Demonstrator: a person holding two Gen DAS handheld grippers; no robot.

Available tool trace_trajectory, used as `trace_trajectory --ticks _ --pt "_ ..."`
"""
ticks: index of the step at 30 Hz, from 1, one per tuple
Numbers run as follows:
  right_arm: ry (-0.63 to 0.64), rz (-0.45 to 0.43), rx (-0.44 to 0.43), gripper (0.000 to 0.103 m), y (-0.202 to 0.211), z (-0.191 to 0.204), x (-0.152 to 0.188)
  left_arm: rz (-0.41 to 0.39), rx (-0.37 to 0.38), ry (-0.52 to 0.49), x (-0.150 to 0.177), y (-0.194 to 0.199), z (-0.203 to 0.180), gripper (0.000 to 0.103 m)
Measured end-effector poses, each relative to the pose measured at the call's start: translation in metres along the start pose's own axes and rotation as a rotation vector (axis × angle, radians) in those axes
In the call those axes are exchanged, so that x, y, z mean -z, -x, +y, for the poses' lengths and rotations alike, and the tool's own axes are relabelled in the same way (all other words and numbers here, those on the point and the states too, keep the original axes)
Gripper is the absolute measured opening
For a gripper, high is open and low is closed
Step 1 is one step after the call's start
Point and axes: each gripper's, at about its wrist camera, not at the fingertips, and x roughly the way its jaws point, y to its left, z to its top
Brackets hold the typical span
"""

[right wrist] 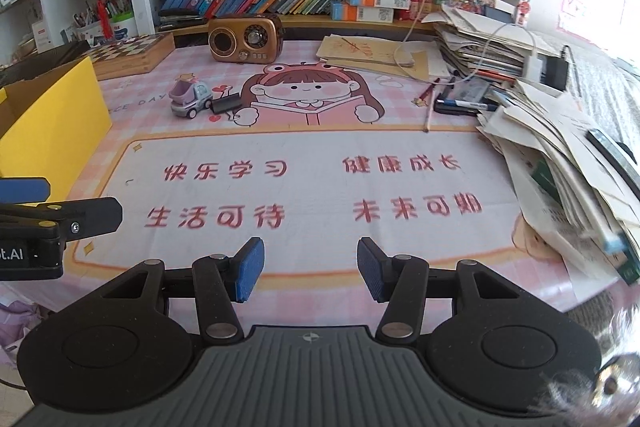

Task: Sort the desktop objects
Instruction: 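Move both tools toward the grey toy car and black binder clip, then grasp the black binder clip with the right gripper while the left grasps the grey toy car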

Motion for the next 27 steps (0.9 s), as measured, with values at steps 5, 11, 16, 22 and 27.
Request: trace_trajectory --ticks 5,11,16,22,27 --pt "0.024 0.011 -0.044 0.049 -0.022 -0.014 -0.019 0.01 -0.038 0.024 -0.014 -0.016 -0.008 0.094" --pt "0.047 0.013 -0.105 0.049 -0.047 -0.025 -0.042 0.012 -0.101 0.039 -0.031 -0.034 -0.011 0.094" --pt "0.068 0.015 -0.148 0.049 -0.072 -0.033 -0.063 0.011 -0.153 0.033 -0.048 -0.052 -0.011 0.094" --pt "0.129 0.004 -0.215 0.049 -0.104 -0.028 -0.093 -0.011 -0.209 0.076 -0.071 -0.074 0.001 0.093" --pt "0.205 -0.007 -0.283 0.05 -0.134 -0.011 -0.113 -0.033 -0.25 0.121 -0.091 -0.084 0.015 0.093"
